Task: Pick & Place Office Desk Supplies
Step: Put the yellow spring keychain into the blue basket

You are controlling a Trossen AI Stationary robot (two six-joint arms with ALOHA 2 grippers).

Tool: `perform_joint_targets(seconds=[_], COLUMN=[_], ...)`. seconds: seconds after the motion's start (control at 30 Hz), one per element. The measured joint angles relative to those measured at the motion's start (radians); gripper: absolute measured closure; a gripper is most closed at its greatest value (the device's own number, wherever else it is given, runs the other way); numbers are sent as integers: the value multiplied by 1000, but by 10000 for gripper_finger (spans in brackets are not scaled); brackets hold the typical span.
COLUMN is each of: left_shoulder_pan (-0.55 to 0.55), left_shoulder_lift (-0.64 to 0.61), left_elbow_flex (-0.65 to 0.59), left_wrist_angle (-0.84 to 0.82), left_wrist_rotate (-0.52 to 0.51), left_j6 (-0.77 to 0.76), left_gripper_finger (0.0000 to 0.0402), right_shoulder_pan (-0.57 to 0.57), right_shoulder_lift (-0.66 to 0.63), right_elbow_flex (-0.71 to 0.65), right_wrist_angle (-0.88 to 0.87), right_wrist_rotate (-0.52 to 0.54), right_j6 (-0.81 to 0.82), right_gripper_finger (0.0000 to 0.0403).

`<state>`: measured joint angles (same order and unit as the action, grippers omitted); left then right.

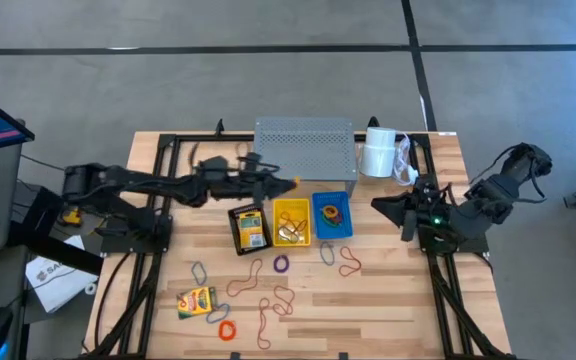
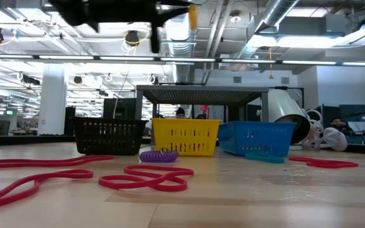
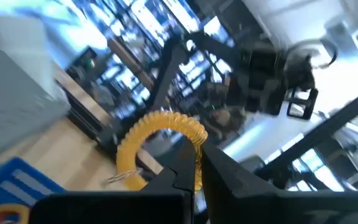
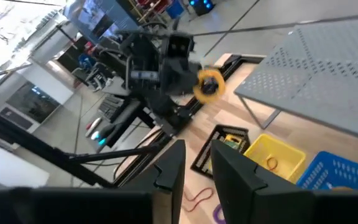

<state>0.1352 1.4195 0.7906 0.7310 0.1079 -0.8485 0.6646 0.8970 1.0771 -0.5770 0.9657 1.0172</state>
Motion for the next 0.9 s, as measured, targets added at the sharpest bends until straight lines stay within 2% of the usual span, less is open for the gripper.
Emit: perform_joint_targets(seconds=[0.17, 0.33, 0.6, 0.7, 0.8, 0.9], left_shoulder_pan=[0, 5, 4, 2, 2, -7], left_shoulder_lift=[120, 192, 233, 228, 220, 212], left_elbow_flex=[124, 205, 233, 234, 239, 240], left_wrist_angle=[4, -1, -21, -14, -1, -9], left_wrist_rotate=[85, 151, 191, 224, 281, 343], left_j6=[2, 1, -28, -28, -30, -50], left_gripper_finger=[399, 398, 398, 399, 398, 399], right_shoulder_pan=[-70, -151, -264, -298, -334, -367], right_shoulder_lift=[35, 91, 167, 195, 222, 254], right_elbow_flex=[0, 0, 0, 0, 0, 0], right_wrist_angle=[-37, -79, -87, -40, 85, 222], right_wrist_rotate=[-22, -137, -181, -220, -309, -355], right_j6=[-20, -22, -47, -135, -272, -387], right_gripper_finger=[337, 342, 343, 343, 339, 324])
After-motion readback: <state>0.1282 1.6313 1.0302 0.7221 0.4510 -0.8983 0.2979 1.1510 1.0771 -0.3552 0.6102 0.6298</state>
